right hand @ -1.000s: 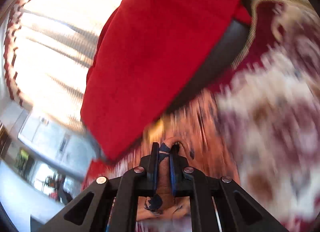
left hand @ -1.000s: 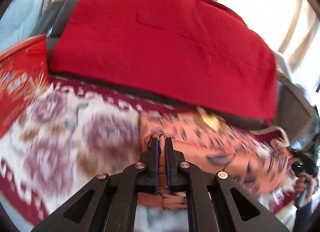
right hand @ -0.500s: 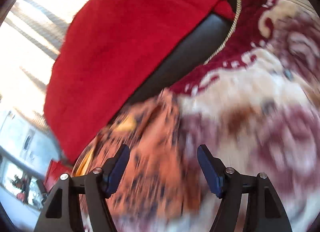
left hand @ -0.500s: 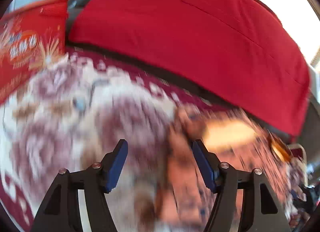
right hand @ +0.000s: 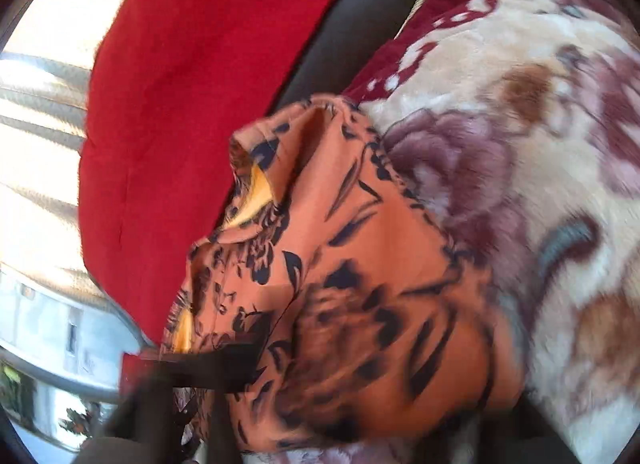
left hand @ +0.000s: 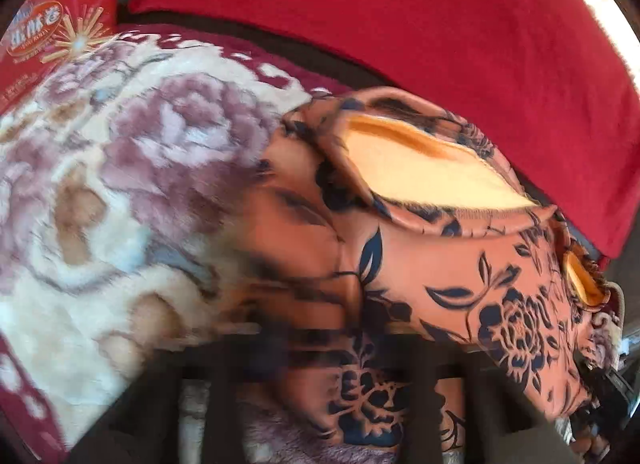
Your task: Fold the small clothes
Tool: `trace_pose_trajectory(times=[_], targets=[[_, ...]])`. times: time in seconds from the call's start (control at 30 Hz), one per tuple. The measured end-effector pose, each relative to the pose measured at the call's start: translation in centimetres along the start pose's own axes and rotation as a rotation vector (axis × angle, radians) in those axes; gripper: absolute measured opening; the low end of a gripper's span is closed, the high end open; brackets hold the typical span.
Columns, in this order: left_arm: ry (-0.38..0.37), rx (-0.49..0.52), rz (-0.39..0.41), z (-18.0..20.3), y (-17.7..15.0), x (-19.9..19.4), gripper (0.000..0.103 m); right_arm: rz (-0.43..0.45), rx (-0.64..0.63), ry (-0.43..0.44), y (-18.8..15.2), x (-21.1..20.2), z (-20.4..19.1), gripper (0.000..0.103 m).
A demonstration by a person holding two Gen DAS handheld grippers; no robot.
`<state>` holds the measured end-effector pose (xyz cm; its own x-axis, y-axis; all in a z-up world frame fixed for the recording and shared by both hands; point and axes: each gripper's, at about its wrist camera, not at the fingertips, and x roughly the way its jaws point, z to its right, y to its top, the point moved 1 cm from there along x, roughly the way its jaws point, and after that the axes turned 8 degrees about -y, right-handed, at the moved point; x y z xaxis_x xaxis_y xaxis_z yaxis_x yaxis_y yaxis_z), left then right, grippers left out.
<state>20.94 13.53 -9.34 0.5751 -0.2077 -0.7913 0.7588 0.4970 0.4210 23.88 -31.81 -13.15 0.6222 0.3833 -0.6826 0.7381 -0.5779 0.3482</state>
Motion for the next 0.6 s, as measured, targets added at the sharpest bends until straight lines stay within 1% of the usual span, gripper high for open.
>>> trace_pose_trajectory(times=[0.03,0.07,0.1,0.13,0.2,0.27,0.3,0.33,0.4,0.43,0.47,0.5,0.53,0.57,0.6], targets=[[-0.014,-0.002,0.004,0.2,0.6,-0.5,0.019,0.018,-0.04,-0.006,0.3,-0.9,-1.0,0.013],[-0.024,0.01,0.029,0.4,0.9,-1.7,0.018,0.054,-0.083,0.006,0.2,-2.6,-2.2,0.013],[-0.034,0.033,0.062,0.8,1.1,-3.2,0.018,0.074,-0.106,0.024,-0.1,-4.0,-3.1,0.012],[-0.055,0.065,0.112,1.5,1.1,-5.8,0.018,0.094,-0.134,0.045,-0.6,-5.7,-4.0,0.012],[-0.083,0.089,0.166,2.1,-0.1,-9.7,0.018,0.146,-0.203,0.068,-1.9,-9.3,-5.5,0.012],[-0.11,0.106,0.184,2.1,-2.0,-11.9,0.019,0.17,-0.232,0.085,-3.5,-12.2,-5.2,0.012],[-0.124,0.108,0.182,1.8,-3.1,-12.4,0.019,0.172,-0.229,0.09,-4.7,-13.4,-4.1,0.012],[-0.126,0.114,0.163,1.1,-5.2,-12.5,0.022,0.174,-0.219,0.082,-5.9,-14.1,-2.7,0.013],[-0.099,0.117,0.107,-0.8,-7.9,-10.8,0.03,0.14,-0.19,0.048,-8.7,-13.9,1.2,0.018],[-0.061,0.119,0.05,-2.3,-9.7,-8.7,0.041,0.092,-0.179,0.008,-9.6,-13.1,3.4,0.024],[-0.016,0.117,-0.019,-3.7,-10.8,-6.8,0.044,0.011,-0.15,-0.058,-11.0,-11.2,6.3,0.027],[-0.055,0.11,-0.044,-5.1,-11.6,-5.8,0.045,-0.042,-0.115,-0.082,-11.8,-10.5,8.2,0.03],[-0.096,0.117,-0.005,-5.6,-11.6,-6.5,0.045,-0.056,-0.057,0.015,-12.2,-10.4,10.2,0.03],[-0.104,0.126,-0.005,-5.7,-11.2,-7.2,0.046,-0.042,-0.035,0.034,-12.4,-11.4,11.1,0.03],[-0.097,0.137,-0.016,-5.6,-10.7,-7.7,0.046,-0.027,-0.053,0.0,-12.1,-12.4,11.2,0.042]])
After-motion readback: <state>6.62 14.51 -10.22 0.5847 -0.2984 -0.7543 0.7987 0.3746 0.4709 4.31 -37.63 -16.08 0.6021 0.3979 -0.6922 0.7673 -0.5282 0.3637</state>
